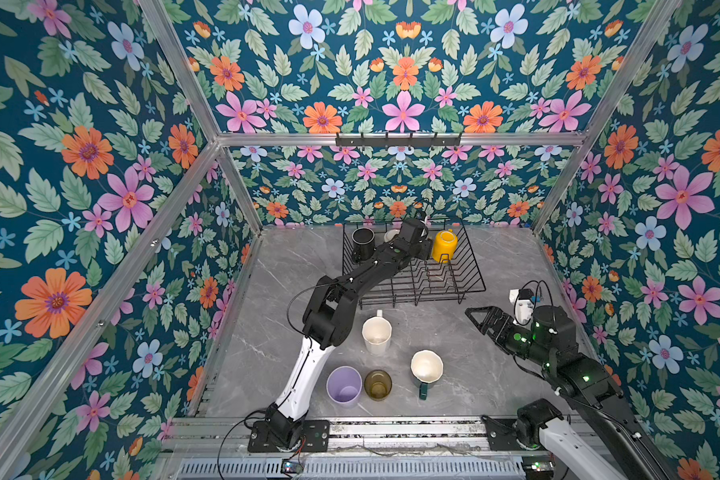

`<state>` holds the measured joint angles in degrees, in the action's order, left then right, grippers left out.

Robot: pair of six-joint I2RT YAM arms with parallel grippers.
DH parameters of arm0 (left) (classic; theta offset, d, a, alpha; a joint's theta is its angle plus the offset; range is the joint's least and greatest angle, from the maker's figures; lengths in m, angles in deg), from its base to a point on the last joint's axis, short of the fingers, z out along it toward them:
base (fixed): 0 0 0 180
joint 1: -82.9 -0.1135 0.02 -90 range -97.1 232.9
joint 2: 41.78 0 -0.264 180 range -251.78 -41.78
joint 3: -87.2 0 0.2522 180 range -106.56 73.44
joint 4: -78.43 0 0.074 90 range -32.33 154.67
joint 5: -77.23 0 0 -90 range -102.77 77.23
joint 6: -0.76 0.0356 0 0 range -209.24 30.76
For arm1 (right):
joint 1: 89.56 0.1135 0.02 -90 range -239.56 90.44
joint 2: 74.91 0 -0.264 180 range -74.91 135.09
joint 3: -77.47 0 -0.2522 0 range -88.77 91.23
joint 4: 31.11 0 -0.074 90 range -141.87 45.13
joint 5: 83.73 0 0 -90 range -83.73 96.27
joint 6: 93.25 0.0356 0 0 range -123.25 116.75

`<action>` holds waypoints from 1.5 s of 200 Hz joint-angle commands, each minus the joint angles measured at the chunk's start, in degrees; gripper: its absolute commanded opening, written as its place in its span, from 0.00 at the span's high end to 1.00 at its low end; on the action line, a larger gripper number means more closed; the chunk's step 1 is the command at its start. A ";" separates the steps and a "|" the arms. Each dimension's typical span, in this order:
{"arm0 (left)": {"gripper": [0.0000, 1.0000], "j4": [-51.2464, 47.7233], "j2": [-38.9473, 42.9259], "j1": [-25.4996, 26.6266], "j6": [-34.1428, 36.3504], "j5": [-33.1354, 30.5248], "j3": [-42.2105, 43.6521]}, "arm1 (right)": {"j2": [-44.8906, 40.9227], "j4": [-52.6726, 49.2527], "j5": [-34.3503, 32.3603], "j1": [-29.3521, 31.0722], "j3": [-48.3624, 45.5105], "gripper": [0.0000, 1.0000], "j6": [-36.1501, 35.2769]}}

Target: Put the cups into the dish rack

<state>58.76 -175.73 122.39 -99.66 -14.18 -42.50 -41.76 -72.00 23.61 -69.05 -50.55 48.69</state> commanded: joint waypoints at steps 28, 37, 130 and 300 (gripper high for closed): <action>0.54 0.72 1.92 0.07 0.96 0.61 -0.25 | -0.15 0.39 -0.34 0.10 0.37 0.02 -0.53; 0.55 0.17 2.30 0.07 1.14 0.61 -0.22 | -0.17 0.42 -0.31 0.10 0.45 0.02 -0.44; 0.65 -3.55 5.68 0.07 2.06 1.73 1.32 | -0.65 -0.11 -0.29 0.05 0.63 0.03 -0.27; 0.44 -5.63 -0.25 0.15 -0.57 4.17 1.20 | -1.14 -0.03 -0.38 0.10 -0.20 0.03 -0.02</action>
<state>53.03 -175.62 122.50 -99.64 -10.35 -40.91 -42.83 -72.05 23.61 -69.05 -50.59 48.89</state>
